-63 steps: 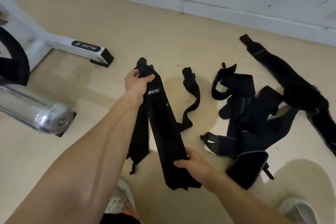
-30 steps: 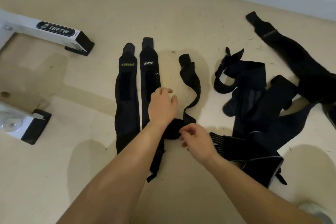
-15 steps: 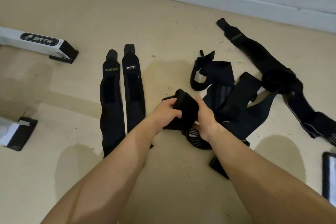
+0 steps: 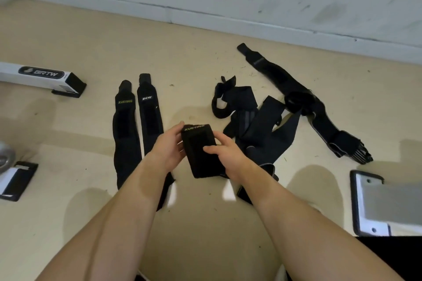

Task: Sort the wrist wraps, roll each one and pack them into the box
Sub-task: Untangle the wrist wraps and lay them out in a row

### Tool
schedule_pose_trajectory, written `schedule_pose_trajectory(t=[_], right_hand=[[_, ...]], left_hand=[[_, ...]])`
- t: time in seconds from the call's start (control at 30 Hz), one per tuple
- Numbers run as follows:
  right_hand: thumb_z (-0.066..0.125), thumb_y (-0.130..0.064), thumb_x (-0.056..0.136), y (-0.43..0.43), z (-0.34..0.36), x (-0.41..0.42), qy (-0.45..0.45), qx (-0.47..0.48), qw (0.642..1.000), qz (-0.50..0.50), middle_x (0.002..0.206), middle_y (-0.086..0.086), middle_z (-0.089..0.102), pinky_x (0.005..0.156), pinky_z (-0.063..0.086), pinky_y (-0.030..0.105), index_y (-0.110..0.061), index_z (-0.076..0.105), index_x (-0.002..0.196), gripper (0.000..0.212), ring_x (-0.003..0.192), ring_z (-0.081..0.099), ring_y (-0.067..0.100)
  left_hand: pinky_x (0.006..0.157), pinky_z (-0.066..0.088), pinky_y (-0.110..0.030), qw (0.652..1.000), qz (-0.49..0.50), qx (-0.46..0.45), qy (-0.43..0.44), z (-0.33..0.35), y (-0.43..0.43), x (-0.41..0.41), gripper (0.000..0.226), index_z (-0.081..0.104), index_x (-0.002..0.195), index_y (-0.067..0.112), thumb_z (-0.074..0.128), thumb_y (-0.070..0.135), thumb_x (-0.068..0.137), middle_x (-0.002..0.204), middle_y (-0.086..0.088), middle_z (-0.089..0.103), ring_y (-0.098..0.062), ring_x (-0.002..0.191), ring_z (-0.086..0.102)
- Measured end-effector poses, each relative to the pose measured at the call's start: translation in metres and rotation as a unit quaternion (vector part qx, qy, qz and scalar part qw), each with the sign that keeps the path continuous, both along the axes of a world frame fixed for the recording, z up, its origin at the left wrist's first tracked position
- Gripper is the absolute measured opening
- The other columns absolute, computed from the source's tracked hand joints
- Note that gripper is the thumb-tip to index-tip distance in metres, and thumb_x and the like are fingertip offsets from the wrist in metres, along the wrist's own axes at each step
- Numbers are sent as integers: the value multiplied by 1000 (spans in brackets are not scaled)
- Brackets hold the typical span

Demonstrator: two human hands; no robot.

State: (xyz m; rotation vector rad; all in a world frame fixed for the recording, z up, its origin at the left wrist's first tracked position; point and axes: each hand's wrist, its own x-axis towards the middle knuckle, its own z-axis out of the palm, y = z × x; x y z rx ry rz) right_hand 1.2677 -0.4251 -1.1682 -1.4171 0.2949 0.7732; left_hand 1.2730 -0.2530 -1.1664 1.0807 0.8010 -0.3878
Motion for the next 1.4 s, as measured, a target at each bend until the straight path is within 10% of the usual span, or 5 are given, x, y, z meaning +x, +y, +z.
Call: schedule_pose_trajectory(t=[0.47,0.77,1.0,1.27,1.4], right_hand=[[59,0,86,-50,36,-33,-13,24,999,20,114,11,73,97,56,46,-11,67,122,39,110,68,31],[75,-31,74,-69,42,-15,-170,-171,970,-7,133,-3,44,101,51,44,-52,49,133,68,119,53,22],[62,-27,101,-85,29,-25,-223,-210,951,35,104,-8,69,85,48,28,-22,65,98,6,94,65,10],[61,-26,101,-106,4,-42,-27,-224,970,96,64,1,54,57,53,27,-11,61,85,23,54,56,15],[64,-32,97,-93,-3,-44,-67,-341,912,216,86,-1,65,70,49,26,-14,69,103,20,80,65,16]], left_hand=[[109,51,-52,992,-59,16,-114,80,-55,-18,27,72,124,11,63,23,101,126,-14,70,-33,124,64],[76,56,-34,989,-75,48,-118,93,-71,-20,26,77,104,20,52,14,100,108,-5,73,-21,96,69],[52,52,-19,985,-105,-21,-138,96,-79,-10,25,74,105,17,50,11,100,75,2,72,-9,55,66],[100,56,-45,979,-79,22,-185,96,-70,-6,32,67,134,14,57,19,105,125,-9,73,-26,119,69],[99,56,-46,985,-73,14,-157,95,-69,-7,28,70,128,14,60,20,103,120,-9,76,-29,117,70]])
